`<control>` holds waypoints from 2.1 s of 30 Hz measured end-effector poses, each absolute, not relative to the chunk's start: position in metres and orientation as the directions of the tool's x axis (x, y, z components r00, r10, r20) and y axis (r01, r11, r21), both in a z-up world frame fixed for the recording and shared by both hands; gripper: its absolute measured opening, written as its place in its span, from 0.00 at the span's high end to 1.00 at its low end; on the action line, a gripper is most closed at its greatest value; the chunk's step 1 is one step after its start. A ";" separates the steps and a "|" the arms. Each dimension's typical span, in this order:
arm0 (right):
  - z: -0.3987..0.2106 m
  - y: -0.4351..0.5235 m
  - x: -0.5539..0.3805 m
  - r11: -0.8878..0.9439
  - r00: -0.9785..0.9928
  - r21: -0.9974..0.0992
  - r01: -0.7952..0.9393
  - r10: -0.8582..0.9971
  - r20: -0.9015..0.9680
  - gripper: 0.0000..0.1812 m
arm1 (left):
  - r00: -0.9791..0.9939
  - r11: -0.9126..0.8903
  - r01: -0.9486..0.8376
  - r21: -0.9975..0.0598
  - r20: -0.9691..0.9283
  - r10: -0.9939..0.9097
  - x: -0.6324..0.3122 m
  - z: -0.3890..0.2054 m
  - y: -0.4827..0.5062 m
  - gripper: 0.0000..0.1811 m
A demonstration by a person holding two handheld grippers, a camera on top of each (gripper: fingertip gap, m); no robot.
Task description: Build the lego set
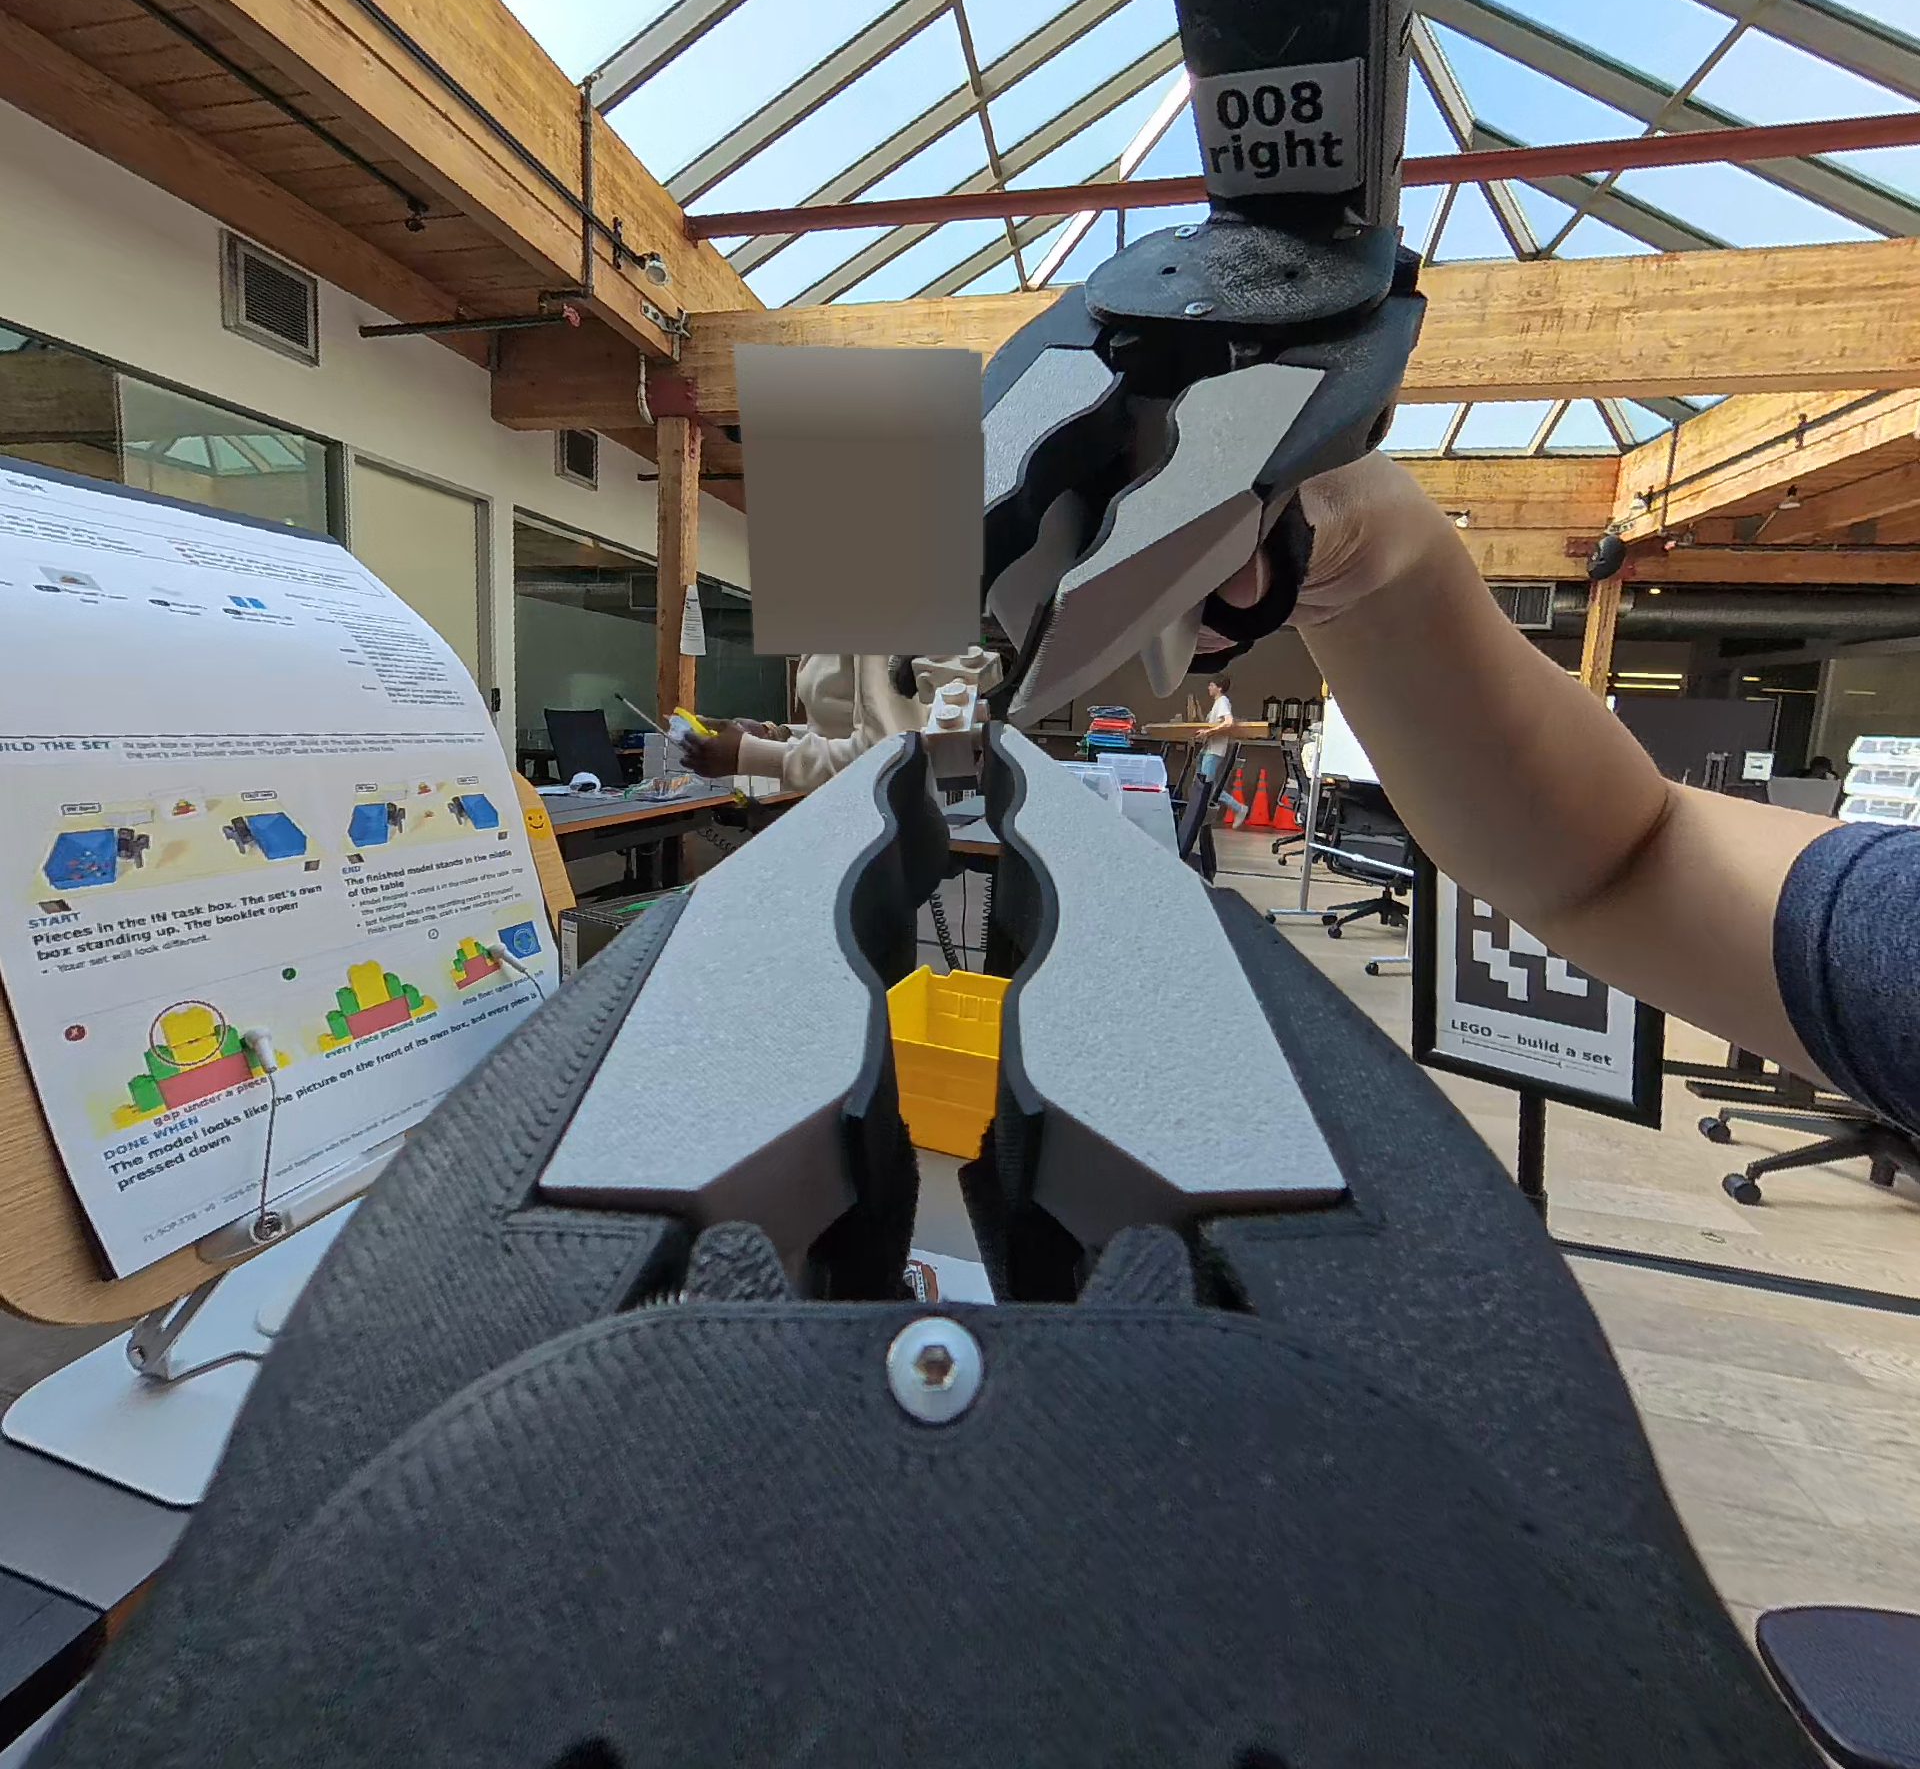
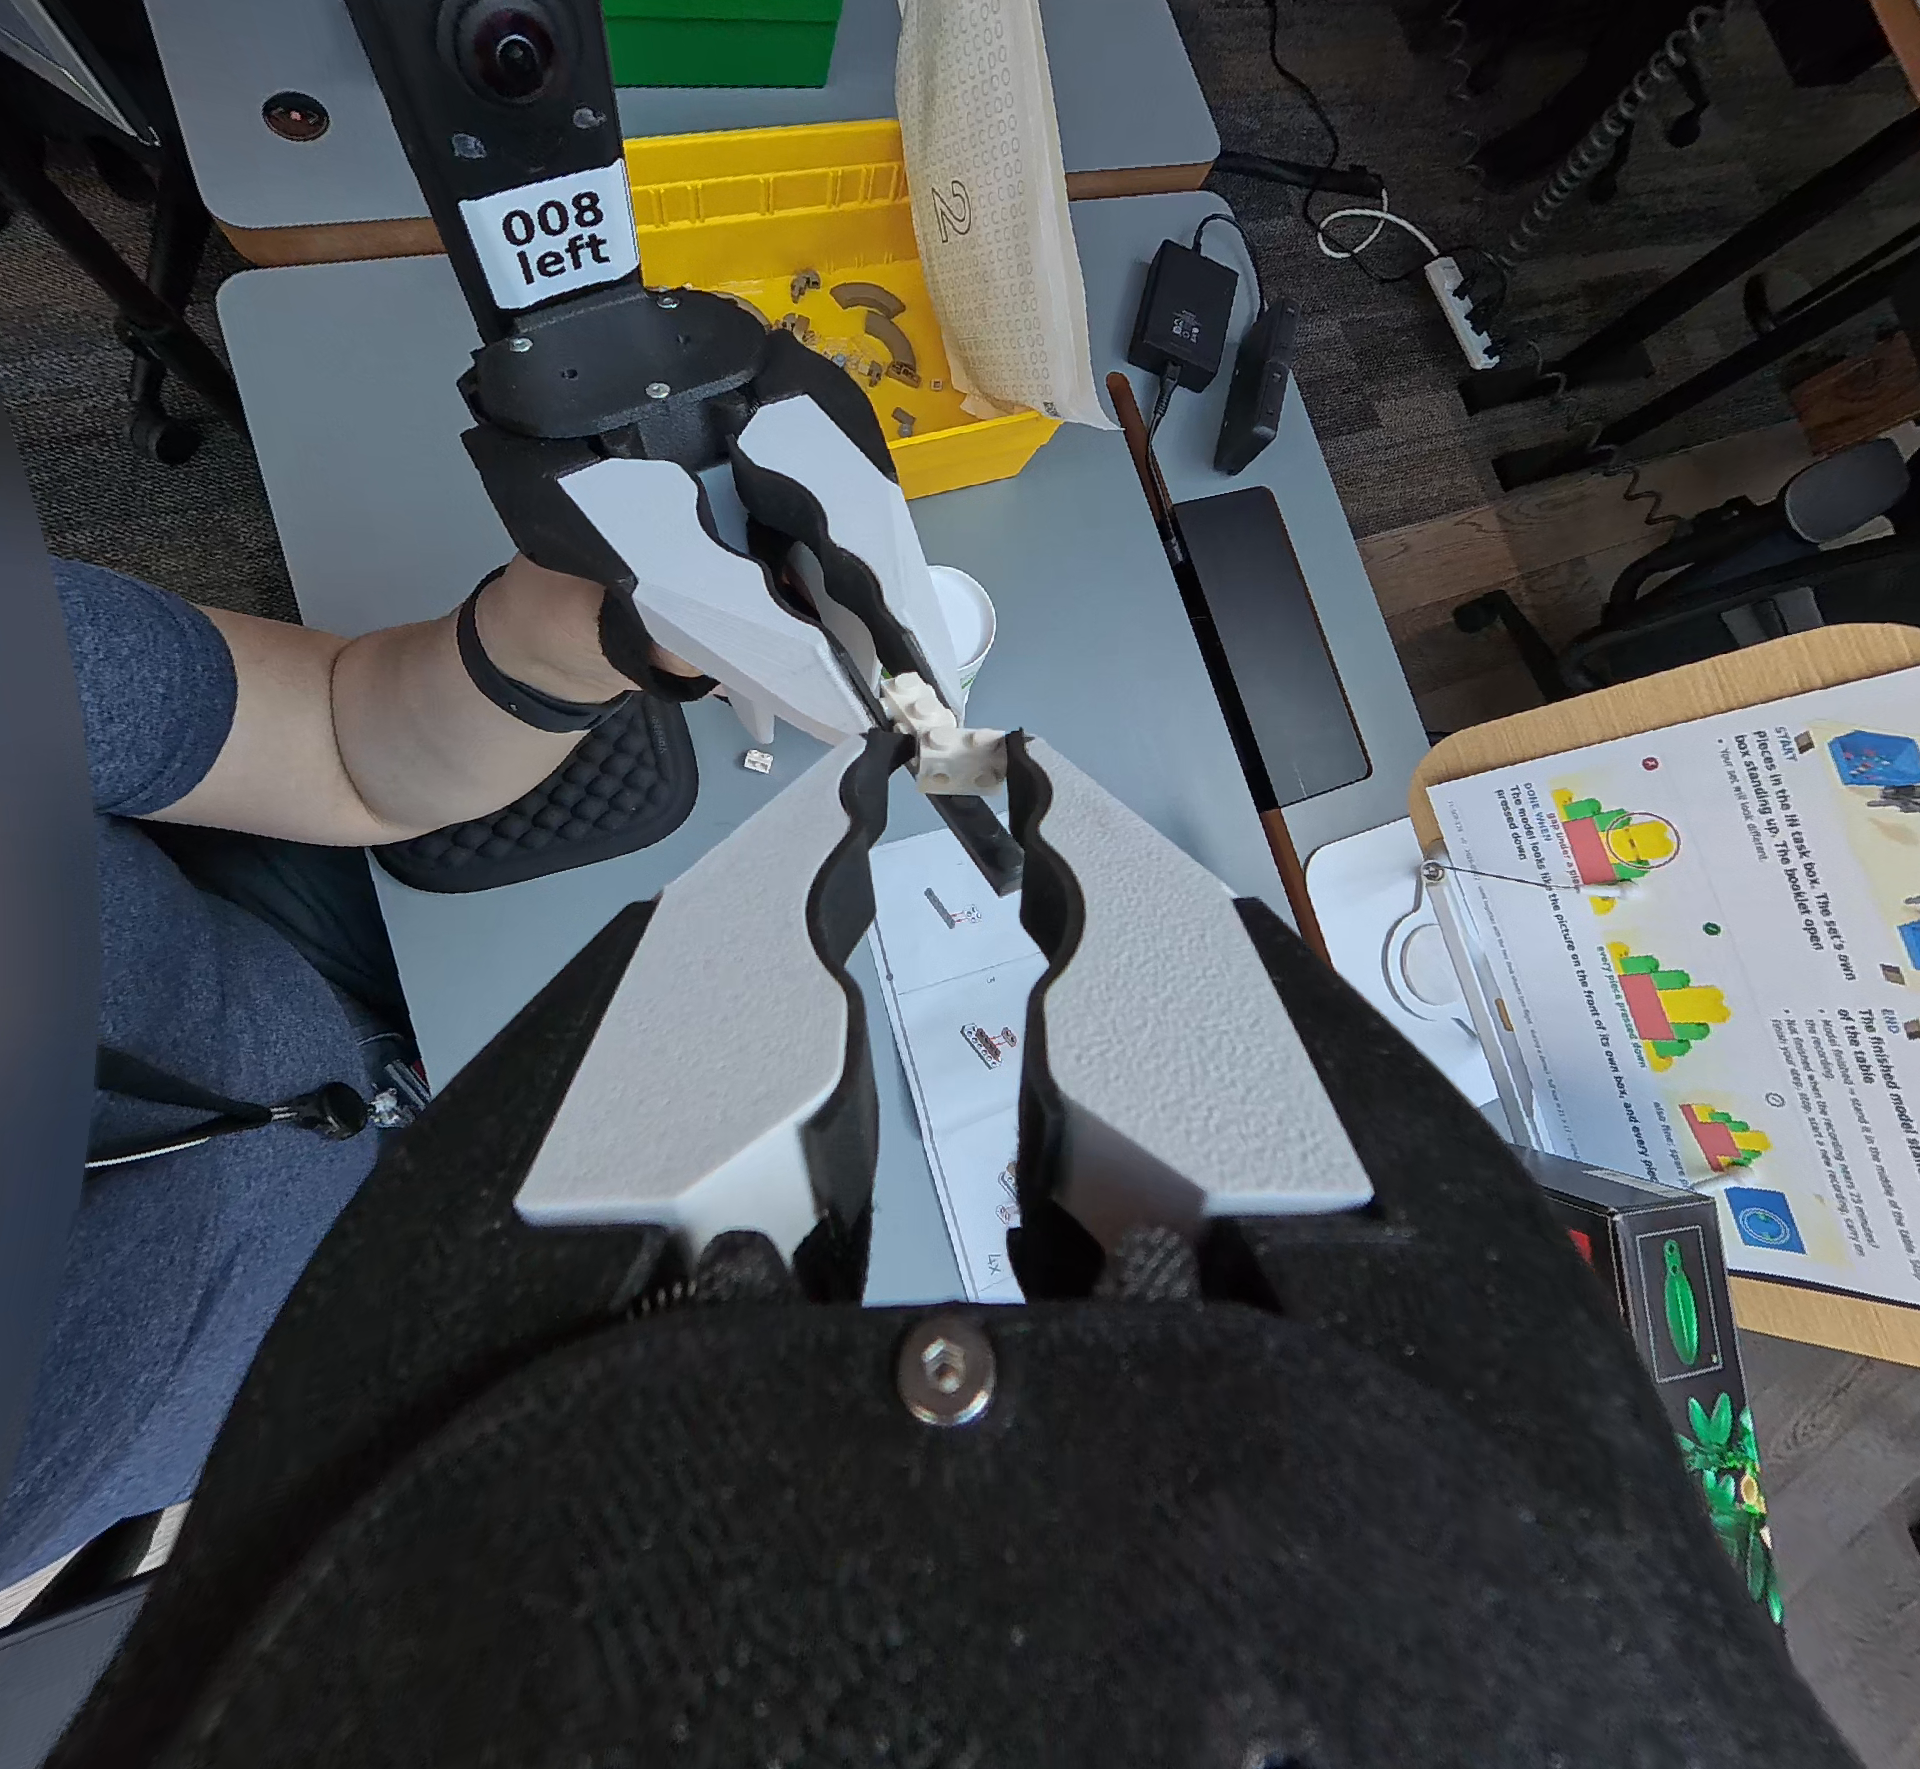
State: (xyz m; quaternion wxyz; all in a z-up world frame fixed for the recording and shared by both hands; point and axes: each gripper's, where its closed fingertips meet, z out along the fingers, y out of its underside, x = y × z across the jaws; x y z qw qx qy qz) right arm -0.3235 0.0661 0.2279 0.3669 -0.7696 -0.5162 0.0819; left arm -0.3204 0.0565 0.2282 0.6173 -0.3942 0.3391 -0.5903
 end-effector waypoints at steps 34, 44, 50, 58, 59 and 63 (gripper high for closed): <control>-0.112 0.005 -0.178 -0.479 0.984 -0.877 0.033 0.170 -0.056 0.91 | 0.352 0.206 0.316 -0.926 -0.087 -0.932 -0.353 0.214 0.092 0.95; -0.161 0.000 -0.180 -0.625 0.996 -0.779 -0.047 0.032 -0.085 0.91 | 0.319 0.210 0.292 -0.933 -0.112 -0.941 -0.335 0.212 0.082 0.95; -0.160 -0.010 -0.195 -0.667 0.991 -0.745 -0.028 0.080 -0.108 0.73 | 0.313 0.211 0.289 -0.934 -0.116 -0.943 -0.334 0.213 0.079 0.95; -0.113 -0.018 -0.180 -0.165 0.458 -0.602 0.781 0.807 0.373 0.80 | 0.297 0.202 0.284 -0.937 -0.114 -0.948 -0.336 0.212 0.077 0.95; -0.120 -0.021 -0.179 -0.084 0.344 -0.548 0.832 0.854 0.391 0.84 | 0.297 0.203 0.279 -0.939 -0.117 -0.948 -0.336 0.212 0.077 0.95; -0.130 -0.015 -0.195 -0.102 0.269 -0.584 0.806 0.941 0.207 0.84 | 0.300 0.210 0.267 -0.941 -0.126 -0.946 -0.334 0.211 0.075 0.95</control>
